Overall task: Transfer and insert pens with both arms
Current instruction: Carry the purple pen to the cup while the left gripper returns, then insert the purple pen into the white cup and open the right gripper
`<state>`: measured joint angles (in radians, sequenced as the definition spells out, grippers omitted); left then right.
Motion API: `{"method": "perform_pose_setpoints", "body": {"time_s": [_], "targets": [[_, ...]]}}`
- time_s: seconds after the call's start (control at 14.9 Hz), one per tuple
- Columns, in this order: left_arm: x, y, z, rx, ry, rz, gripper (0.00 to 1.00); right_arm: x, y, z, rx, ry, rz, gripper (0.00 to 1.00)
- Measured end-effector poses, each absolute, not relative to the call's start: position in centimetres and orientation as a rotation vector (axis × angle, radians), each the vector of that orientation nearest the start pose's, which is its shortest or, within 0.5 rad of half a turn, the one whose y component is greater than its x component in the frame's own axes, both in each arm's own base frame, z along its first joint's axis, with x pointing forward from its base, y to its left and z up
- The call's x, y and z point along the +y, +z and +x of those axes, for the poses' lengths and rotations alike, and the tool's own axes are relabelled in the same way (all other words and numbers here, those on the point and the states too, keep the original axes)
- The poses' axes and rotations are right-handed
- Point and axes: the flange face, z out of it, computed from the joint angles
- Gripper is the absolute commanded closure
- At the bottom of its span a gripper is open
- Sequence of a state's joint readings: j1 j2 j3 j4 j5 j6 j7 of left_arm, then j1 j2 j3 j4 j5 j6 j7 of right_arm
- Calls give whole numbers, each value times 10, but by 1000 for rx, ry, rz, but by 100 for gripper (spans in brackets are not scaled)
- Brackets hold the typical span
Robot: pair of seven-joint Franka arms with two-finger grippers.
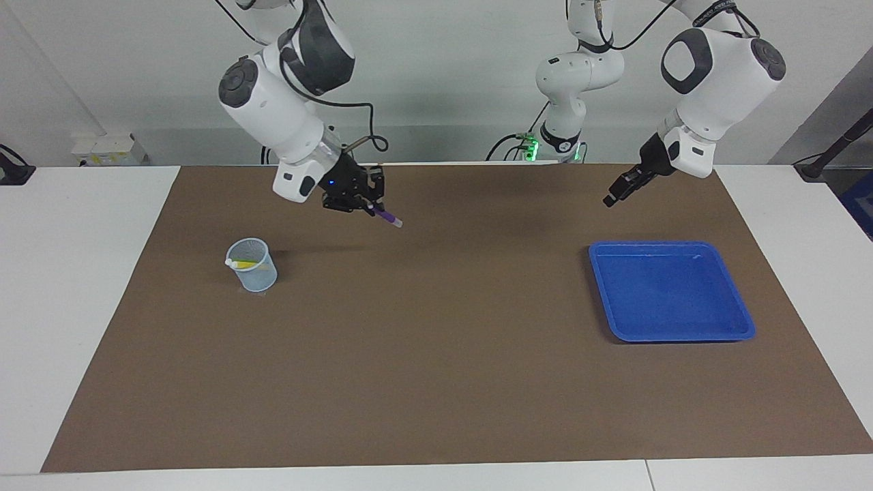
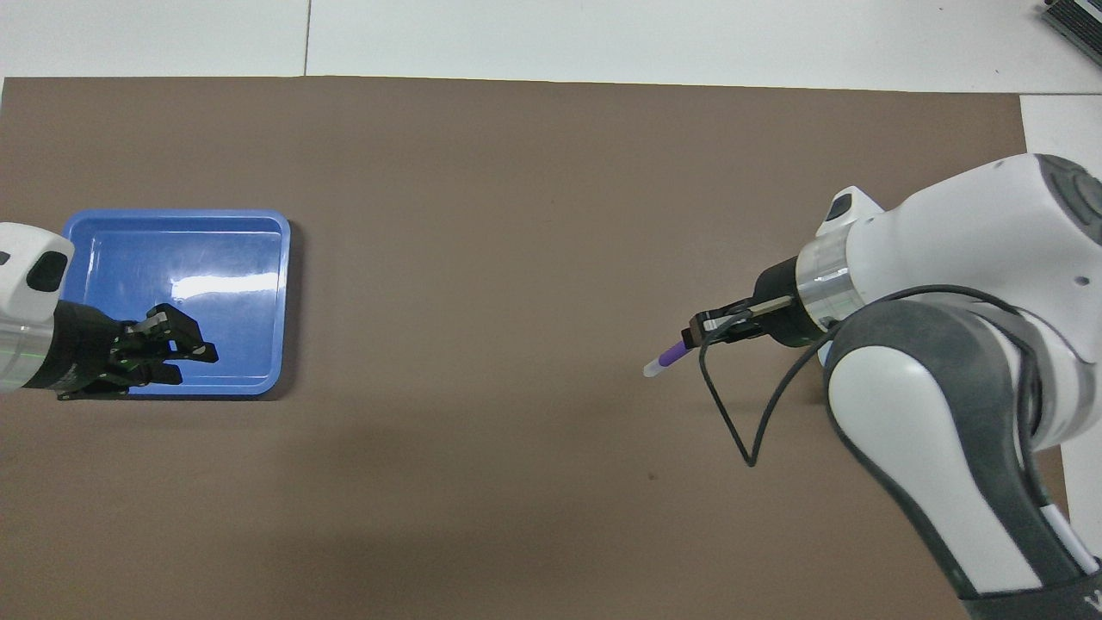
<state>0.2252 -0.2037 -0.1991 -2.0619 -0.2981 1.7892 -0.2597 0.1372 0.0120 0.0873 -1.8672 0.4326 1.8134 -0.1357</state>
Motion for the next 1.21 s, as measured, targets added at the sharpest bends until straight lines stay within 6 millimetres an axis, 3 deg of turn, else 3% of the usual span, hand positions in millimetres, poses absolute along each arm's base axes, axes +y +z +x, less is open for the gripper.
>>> {"method": "perform_pose_setpoints", "body": {"time_s": [0.07, 0.13, 0.2, 0.47, 0.67, 0.94, 1.21], "targets": [[-9, 522, 493, -503, 129, -3323, 42, 142, 502, 539, -406, 130, -2728, 100], [-2, 529, 494, -405, 90, -3312, 24, 127, 499, 538, -510, 150, -2757, 100], [1, 537, 496, -345, 65, -3296, 0, 114, 497, 537, -626, 169, -2784, 100], [-2, 572, 499, -240, 3, -3237, 0, 53, 500, 539, -1077, 212, -2829, 100], [-3, 584, 501, -214, -36, -3206, 0, 12, 502, 540, -1265, 229, -2805, 100], [-3, 589, 503, -211, -69, -3201, 0, -4, 497, 546, -1376, 184, -2812, 100], [-3, 594, 507, -211, -142, -3199, 0, 2, 462, 545, -1406, 119, -2821, 100]]}}
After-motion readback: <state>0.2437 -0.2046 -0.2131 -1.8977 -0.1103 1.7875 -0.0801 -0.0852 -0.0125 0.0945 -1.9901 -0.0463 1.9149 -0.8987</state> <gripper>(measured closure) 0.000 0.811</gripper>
